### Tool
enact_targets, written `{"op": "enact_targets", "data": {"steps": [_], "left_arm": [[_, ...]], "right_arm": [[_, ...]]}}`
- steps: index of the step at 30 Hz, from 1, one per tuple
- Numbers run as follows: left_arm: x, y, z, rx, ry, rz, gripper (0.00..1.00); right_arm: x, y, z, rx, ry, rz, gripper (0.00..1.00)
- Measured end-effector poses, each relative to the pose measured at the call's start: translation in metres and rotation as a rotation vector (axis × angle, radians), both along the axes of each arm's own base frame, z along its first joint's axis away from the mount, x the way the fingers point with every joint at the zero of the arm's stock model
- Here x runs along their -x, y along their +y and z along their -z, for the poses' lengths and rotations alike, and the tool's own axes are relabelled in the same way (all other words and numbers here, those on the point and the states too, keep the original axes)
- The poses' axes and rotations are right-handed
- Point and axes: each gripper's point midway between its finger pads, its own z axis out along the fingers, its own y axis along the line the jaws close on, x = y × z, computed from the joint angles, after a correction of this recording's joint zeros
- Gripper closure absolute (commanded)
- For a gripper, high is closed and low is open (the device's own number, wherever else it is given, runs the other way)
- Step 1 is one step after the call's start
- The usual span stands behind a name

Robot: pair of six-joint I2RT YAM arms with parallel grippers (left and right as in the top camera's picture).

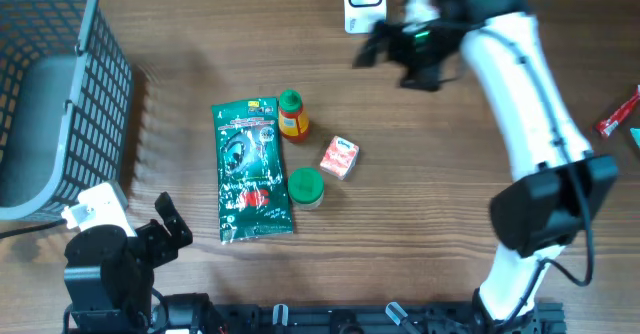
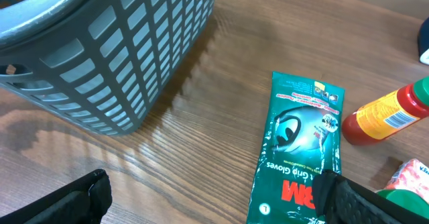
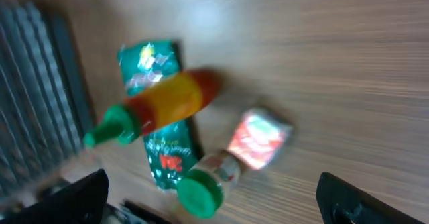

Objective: Scan the item barcode
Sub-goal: 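Move the right gripper back toward the red-capped bottle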

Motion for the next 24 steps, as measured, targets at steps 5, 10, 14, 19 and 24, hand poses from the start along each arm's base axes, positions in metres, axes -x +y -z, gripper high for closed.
{"op": "enact_targets", "data": {"steps": [5,10,14,19,24], "left_arm": [[0.0,0.0,0.0,0.0,0.0,0.0,0.0],[0.0,0.0,0.0,0.0,0.0,0.0,0.0],[0.0,0.0,0.0,0.0,0.0,0.0,0.0],[0.0,0.0,0.0,0.0,0.0,0.0,0.0],[0.0,0.0,0.0,0.0,0.0,0.0,0.0]], "right_arm": [[0.032,0.09,0.004,0.137,-0.172,-0.219,0.0],[0.015,0.133,-0.012,0.173,-0.409,-0.238,0.0],[0.002,0.147,-0.017,0.165,-0.493,-0.225,0.01],[-0.007,0.151,0.033,0.228,-0.423,-0.241,0.0],[-0.005,0.155,0.051,0.209,-0.353,-0.217,0.01]]}}
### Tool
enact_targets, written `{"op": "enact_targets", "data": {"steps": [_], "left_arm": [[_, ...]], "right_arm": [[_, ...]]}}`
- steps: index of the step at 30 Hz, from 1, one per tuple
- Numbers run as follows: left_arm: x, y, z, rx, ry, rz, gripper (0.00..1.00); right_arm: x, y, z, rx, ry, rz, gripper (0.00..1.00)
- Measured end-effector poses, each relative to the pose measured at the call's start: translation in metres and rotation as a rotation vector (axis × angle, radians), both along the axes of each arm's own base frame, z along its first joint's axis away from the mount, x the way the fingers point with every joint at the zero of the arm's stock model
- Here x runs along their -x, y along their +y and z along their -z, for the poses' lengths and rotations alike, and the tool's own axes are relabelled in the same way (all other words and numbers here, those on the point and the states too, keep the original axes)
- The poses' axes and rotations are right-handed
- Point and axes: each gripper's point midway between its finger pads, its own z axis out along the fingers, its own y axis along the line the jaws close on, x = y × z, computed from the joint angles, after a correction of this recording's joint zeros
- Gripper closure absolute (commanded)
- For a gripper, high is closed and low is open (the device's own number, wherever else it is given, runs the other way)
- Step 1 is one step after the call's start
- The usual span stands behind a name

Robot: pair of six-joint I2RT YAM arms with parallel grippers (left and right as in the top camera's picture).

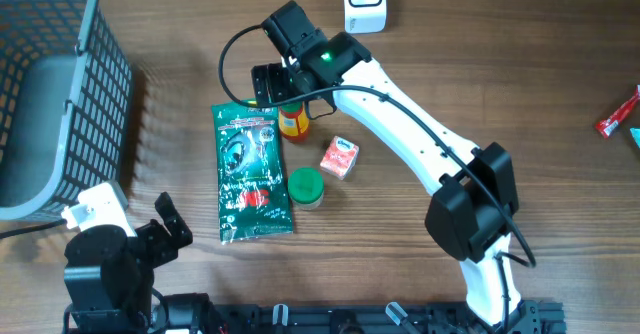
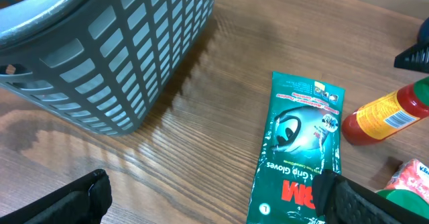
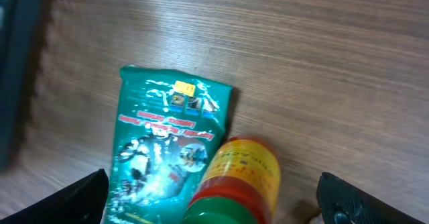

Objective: Scan the item barcode
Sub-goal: 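Move the right gripper back toward the red-capped bottle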

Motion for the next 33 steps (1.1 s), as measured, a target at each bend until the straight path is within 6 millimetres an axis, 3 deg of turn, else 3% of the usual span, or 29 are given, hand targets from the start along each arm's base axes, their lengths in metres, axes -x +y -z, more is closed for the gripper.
{"op": "enact_targets", "data": {"steps": [4,6,10,15,18,23,29,33], "left_arm": [[0.0,0.0,0.0,0.0,0.0,0.0,0.0],[0.0,0.0,0.0,0.0,0.0,0.0,0.0],[0.0,0.0,0.0,0.0,0.0,0.0,0.0],[0.0,0.0,0.0,0.0,0.0,0.0,0.0],[0.0,0.0,0.0,0.0,0.0,0.0,0.0],[0.0,0.0,0.0,0.0,0.0,0.0,0.0],[0.0,0.0,0.0,0.0,0.0,0.0,0.0],[0.0,0.0,0.0,0.0,0.0,0.0,0.0]], "right_arm": [[-0.009,0.003,-0.027,-0.123,0.034,0.038,0.01],[-0.013,-0.009,-0.034,-0.142,0.06,0.063,0.01],[-0.005,-0.028,-0.026,-0.096,0.128,0.092,0.01],[0.013,-0.017,-0.019,-0.033,0.13,0.064,0.01],[0.022,-0.006,-0.009,-0.009,0.138,0.038,0.01],[0.022,-0.004,0.04,0.081,0.191,0.048,0.05],[0.016,-0.009,0.044,0.095,0.186,0.076,0.19],[0.016,-0.009,0.043,0.094,0.185,0.079,0.38]]}}
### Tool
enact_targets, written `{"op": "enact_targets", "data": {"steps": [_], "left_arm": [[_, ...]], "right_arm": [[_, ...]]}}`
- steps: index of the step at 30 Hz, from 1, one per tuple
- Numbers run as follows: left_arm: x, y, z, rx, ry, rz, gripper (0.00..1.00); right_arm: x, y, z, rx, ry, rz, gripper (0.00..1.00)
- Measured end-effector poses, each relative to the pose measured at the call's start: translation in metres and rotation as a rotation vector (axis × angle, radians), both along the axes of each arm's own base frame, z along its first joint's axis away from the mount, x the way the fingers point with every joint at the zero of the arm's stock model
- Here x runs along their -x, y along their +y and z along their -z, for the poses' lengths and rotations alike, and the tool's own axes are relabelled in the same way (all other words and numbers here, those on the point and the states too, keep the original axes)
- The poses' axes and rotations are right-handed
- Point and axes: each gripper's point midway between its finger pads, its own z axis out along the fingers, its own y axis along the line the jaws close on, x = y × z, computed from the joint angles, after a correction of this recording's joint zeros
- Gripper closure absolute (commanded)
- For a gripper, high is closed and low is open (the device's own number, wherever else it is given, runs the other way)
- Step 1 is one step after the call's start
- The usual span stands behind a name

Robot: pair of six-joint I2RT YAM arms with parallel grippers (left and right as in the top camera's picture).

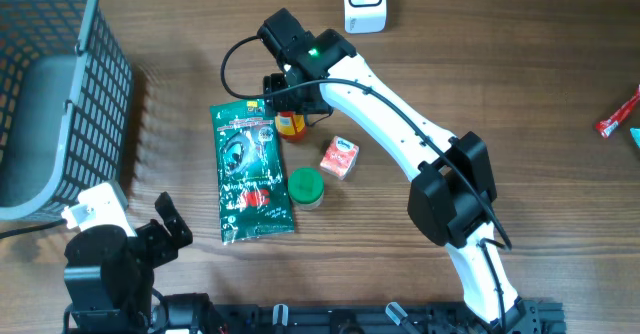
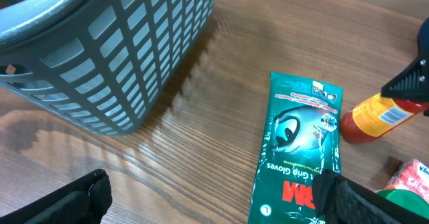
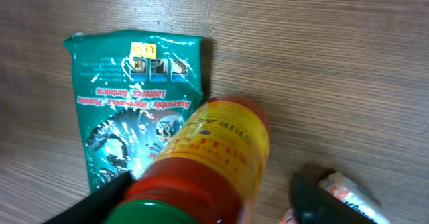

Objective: Scan the item barcode
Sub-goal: 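Move the right gripper back toward the red-capped bottle, then grasp the sriracha bottle with the right gripper and lift it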

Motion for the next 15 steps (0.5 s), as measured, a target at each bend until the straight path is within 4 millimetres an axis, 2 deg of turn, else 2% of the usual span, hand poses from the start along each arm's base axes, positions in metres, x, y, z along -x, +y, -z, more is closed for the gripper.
{"op": "enact_targets", "data": {"steps": [7,12,15], "left_arm": [[0.0,0.0,0.0,0.0,0.0,0.0,0.0],[0.0,0.0,0.0,0.0,0.0,0.0,0.0],[0.0,0.0,0.0,0.0,0.0,0.0,0.0]], "right_arm": [[0.004,-0.008,-0.002,0.031,0.02,0.0,0.56],[0.01,-0.026,-0.003,0.066,0.064,0.007,0.6],[0.006,-0.038,-0.005,0.05,0.095,0.018,0.6]]}}
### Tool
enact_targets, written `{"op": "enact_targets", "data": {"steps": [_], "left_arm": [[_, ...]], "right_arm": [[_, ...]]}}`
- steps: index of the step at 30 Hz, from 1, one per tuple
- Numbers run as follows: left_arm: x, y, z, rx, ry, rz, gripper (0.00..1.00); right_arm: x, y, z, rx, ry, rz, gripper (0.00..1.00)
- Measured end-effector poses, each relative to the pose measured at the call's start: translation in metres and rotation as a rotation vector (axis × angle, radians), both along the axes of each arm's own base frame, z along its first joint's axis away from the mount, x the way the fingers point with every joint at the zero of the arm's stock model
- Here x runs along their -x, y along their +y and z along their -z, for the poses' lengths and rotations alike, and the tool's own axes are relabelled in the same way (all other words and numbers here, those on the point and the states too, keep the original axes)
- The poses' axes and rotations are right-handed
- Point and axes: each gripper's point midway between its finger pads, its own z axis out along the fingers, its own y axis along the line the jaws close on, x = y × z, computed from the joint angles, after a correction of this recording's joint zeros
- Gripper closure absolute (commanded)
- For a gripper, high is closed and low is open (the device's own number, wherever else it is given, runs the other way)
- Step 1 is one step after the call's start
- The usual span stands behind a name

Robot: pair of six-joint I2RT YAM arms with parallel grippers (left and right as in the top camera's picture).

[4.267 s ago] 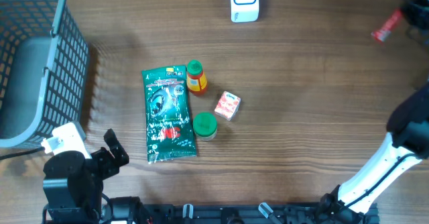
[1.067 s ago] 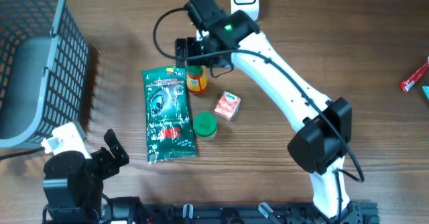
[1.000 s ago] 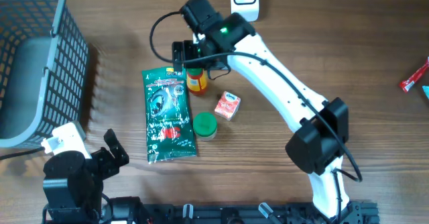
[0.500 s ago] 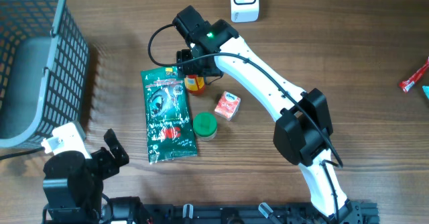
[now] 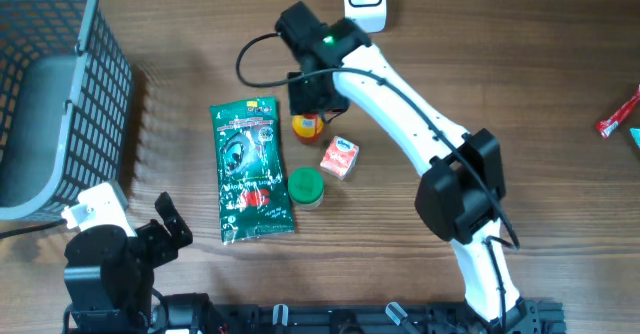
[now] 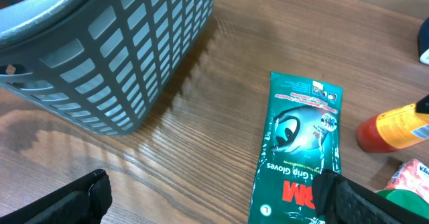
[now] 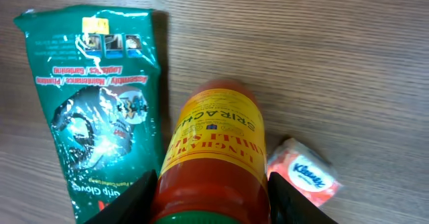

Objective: Scan the item barcode
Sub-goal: 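Grasp the sriracha bottle with the right gripper and lift it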

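The sriracha bottle (image 5: 307, 124), red and yellow with a green cap, sits right of the green glove packet (image 5: 250, 169). My right gripper (image 5: 310, 92) is shut on it near the cap. In the right wrist view the bottle (image 7: 214, 143) fills the gap between the fingers (image 7: 127, 200), base pointing away. The white scanner stands at the table's far edge. At the near left my left gripper (image 5: 165, 224) is open and holds nothing. From the left wrist the packet (image 6: 298, 150) and the bottle (image 6: 395, 130) both show.
A grey mesh basket (image 5: 50, 94) fills the far left. A Kleenex pack (image 5: 339, 157) and a green-lidded jar (image 5: 305, 186) lie just right of the packet. A red item (image 5: 618, 111) lies at the right edge.
My right gripper's fingers, then spread around the bottle, are now shut on it. The bottle has shifted a little right, off the packet's edge. The left arm has not moved.
My right gripper was first near the scanner at the far edge, open. Then it was over the bottle by the packet's top corner. Then its fingers stood on either side of the bottle, and now they grip it.
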Motion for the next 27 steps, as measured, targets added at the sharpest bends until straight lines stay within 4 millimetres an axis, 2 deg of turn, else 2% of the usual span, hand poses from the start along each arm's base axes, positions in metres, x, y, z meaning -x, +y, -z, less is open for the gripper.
{"op": "enact_targets", "data": {"steps": [2,4,8,11,12,18,22,27], "left_arm": [[0.0,0.0,0.0,0.0,0.0,0.0,0.0],[0.0,0.0,0.0,0.0,0.0,0.0,0.0],[0.0,0.0,0.0,0.0,0.0,0.0,0.0],[0.0,0.0,0.0,0.0,0.0,0.0,0.0],[0.0,0.0,0.0,0.0,0.0,0.0,0.0],[0.0,0.0,0.0,0.0,0.0,0.0,0.0],[0.0,0.0,0.0,0.0,0.0,0.0,0.0],[0.0,0.0,0.0,0.0,0.0,0.0,0.0]], "right_arm": [[0.0,-0.011,-0.001,-0.016,0.034,0.016,0.6],[0.003,-0.031,-0.008,-0.019,0.087,0.05,0.6],[0.01,-0.074,-0.032,-0.05,0.172,0.111,0.61],[0.018,-0.101,-0.049,-0.164,0.279,0.129,0.63],[0.018,-0.112,-0.052,-0.194,0.307,0.144,0.66],[0.005,-0.159,-0.056,-0.278,0.324,0.196,0.66],[0.0,-0.173,-0.056,-0.294,0.313,0.198,0.66],[0.006,-0.172,-0.049,-0.324,0.34,0.169,0.66]]}}
